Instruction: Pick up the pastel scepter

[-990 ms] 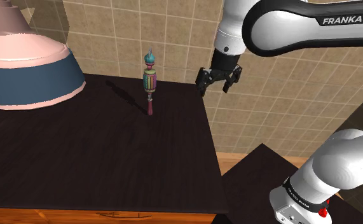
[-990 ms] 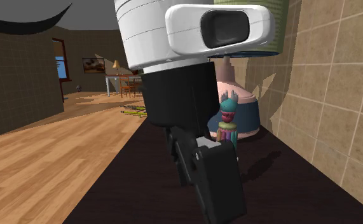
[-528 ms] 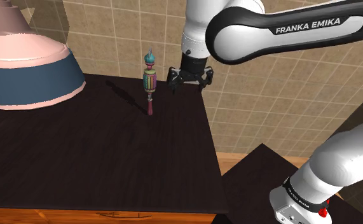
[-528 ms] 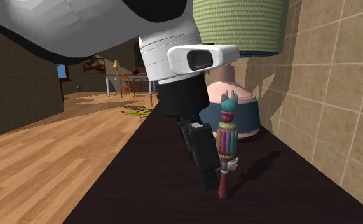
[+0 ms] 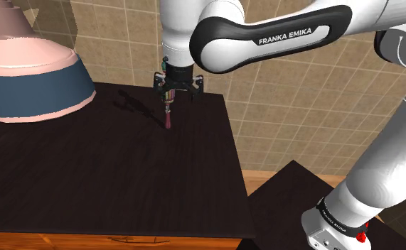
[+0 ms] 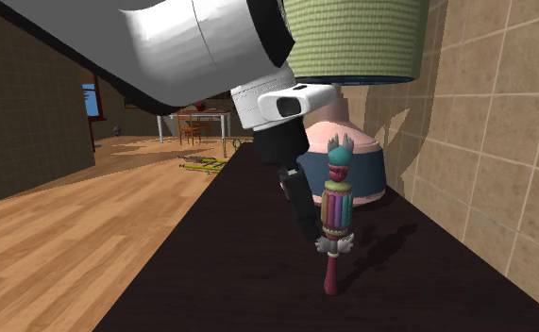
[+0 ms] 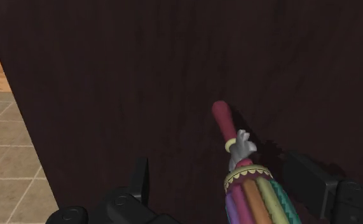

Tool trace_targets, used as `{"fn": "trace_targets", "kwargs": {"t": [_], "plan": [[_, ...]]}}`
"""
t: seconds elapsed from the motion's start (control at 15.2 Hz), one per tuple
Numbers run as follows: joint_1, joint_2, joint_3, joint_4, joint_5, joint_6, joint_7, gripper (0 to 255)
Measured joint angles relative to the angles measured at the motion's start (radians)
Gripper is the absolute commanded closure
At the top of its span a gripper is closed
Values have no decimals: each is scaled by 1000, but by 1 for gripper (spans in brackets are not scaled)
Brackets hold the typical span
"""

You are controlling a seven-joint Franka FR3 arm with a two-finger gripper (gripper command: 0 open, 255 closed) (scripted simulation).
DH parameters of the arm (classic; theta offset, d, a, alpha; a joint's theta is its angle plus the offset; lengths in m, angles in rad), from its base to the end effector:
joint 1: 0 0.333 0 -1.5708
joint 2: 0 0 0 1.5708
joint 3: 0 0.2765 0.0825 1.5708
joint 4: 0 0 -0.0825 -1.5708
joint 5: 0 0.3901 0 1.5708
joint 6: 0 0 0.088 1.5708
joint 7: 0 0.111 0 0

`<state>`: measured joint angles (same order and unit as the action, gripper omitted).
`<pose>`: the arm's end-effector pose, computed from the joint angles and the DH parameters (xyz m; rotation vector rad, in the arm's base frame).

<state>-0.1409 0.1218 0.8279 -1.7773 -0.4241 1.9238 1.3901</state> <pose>0.4916 0.3453 0.4674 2.8832 -0.8527 0.4612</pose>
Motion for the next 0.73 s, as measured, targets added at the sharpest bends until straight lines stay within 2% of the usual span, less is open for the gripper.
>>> {"fn": "trace_targets", "kwargs": {"t": [0.13, 0.26, 0.73], "plan": [[51, 108, -9, 99, -102, -40, 86, 0], [88, 172, -24, 153, -159, -56, 131, 0], [103, 212, -40, 114, -205, 2, 185, 0]]}}
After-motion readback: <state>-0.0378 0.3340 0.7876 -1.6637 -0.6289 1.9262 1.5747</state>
